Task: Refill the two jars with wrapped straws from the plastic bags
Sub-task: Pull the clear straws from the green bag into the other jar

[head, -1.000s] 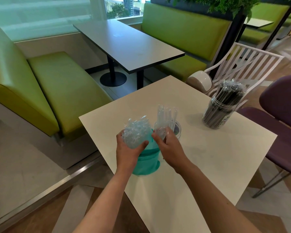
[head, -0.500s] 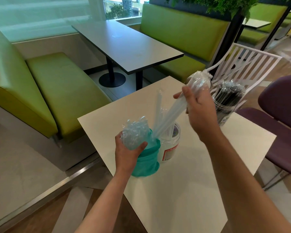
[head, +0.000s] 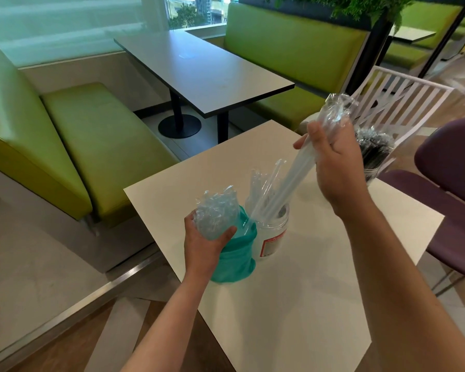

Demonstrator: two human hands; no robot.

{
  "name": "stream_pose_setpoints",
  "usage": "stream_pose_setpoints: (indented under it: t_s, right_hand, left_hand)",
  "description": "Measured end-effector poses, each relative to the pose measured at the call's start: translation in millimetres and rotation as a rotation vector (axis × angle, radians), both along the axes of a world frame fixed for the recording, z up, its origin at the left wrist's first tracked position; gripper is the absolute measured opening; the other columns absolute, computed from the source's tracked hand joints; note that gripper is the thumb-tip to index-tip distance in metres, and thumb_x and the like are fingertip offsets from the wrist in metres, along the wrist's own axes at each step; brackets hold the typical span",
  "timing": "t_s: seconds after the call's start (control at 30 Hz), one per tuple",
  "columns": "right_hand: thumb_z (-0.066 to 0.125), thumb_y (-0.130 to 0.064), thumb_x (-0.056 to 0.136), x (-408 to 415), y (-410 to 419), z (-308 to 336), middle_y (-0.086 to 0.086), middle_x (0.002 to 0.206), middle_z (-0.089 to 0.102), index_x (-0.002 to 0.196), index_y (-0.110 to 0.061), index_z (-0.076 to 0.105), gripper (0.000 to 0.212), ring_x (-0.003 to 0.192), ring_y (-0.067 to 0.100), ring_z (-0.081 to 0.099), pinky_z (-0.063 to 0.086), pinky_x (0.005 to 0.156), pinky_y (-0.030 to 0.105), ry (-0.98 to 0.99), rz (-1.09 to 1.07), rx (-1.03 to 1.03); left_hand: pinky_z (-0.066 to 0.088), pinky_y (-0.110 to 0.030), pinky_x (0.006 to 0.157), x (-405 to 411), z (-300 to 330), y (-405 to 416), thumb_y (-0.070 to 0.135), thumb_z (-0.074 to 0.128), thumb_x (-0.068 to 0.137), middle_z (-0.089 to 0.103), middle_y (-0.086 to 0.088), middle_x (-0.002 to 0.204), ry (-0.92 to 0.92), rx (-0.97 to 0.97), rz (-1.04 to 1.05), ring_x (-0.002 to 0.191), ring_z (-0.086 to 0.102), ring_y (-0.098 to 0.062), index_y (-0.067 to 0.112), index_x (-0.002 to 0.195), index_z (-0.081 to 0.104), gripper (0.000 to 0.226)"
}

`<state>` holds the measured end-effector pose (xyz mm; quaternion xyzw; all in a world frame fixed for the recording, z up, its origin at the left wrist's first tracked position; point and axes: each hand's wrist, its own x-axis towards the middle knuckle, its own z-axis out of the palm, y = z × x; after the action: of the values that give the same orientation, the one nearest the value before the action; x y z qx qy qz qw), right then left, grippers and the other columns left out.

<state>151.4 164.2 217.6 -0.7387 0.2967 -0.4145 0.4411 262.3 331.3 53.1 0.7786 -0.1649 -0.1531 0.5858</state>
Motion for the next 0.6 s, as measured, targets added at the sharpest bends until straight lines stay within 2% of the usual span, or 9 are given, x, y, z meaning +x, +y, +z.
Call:
stream_pose_setpoints:
  t_s: [0.07,0.13,0.23,0.33,0.4,0.5,0.6]
  right_hand:
    - [0.044,-0.041,0.101,0,-3,1,-0.007,0.086,0.067,0.125,-0.017,0.047,0.035,0.092,0.009,0.065,0.050,0.083,0.029,0.002,-0.006,-0.017]
    - [0.044,-0.042,0.101,1,-5,-4,-0.007,0.089,0.067,0.126,-0.018,0.046,0.036,0.094,0.008,0.064,0.051,0.087,0.035,0.017,-0.004,-0.020]
    - [0.042,-0.044,0.100,5,-7,-18,-0.011,0.095,0.067,0.134,-0.015,0.043,0.044,0.097,0.004,0.060,0.048,0.093,0.034,0.097,0.008,-0.015]
    - [0.044,-0.042,0.100,12,-9,-39,0.001,0.126,0.058,0.136,-0.016,0.041,0.045,0.114,0.014,0.055,0.045,0.099,0.034,0.215,0.024,0.011]
    - [0.047,-0.039,0.100,17,-12,-55,0.005,0.137,0.046,0.137,-0.014,0.041,0.045,0.117,0.017,0.051,0.042,0.094,0.027,0.328,0.004,0.003]
    - [0.053,-0.035,0.098,23,-23,-87,0.010,0.132,0.046,0.132,-0.007,0.048,0.045,0.105,0.016,0.051,0.042,0.086,0.025,0.454,-0.055,0.024]
    - [0.065,-0.028,0.091,28,-38,-120,0.019,0.111,0.060,0.103,-0.001,0.060,0.029,0.082,0.018,0.054,0.046,0.073,0.026,0.486,-0.108,0.112]
  left_hand:
    - [0.042,-0.026,0.095,-1,1,-1,0.038,0.086,0.067,0.041,0.015,0.125,0.000,0.006,0.000,0.115,0.044,-0.007,0.034,0.127,0.028,0.084]
    - [0.041,-0.025,0.095,-2,2,-1,0.037,0.086,0.067,0.041,0.014,0.126,0.002,0.011,-0.004,0.115,0.043,-0.006,0.034,0.127,0.028,0.083]
    - [0.041,-0.028,0.097,-2,3,-3,0.037,0.086,0.068,0.042,0.010,0.131,0.013,0.020,0.002,0.117,0.043,-0.008,0.032,0.130,0.029,0.085]
    - [0.039,-0.027,0.096,-3,5,-3,0.035,0.086,0.068,0.042,0.012,0.128,0.023,0.019,0.006,0.117,0.042,-0.009,0.033,0.129,0.029,0.084]
    - [0.039,-0.027,0.096,-3,5,-3,0.034,0.087,0.068,0.043,0.010,0.131,0.024,0.020,0.008,0.119,0.043,-0.011,0.031,0.130,0.029,0.085]
    - [0.040,-0.029,0.099,-3,6,-2,0.033,0.086,0.068,0.043,0.006,0.136,0.023,0.021,0.013,0.121,0.043,-0.012,0.028,0.134,0.030,0.087]
    - [0.040,-0.029,0.099,-4,6,-2,0.033,0.086,0.068,0.042,0.008,0.133,0.021,0.020,0.011,0.121,0.043,-0.012,0.029,0.133,0.030,0.086]
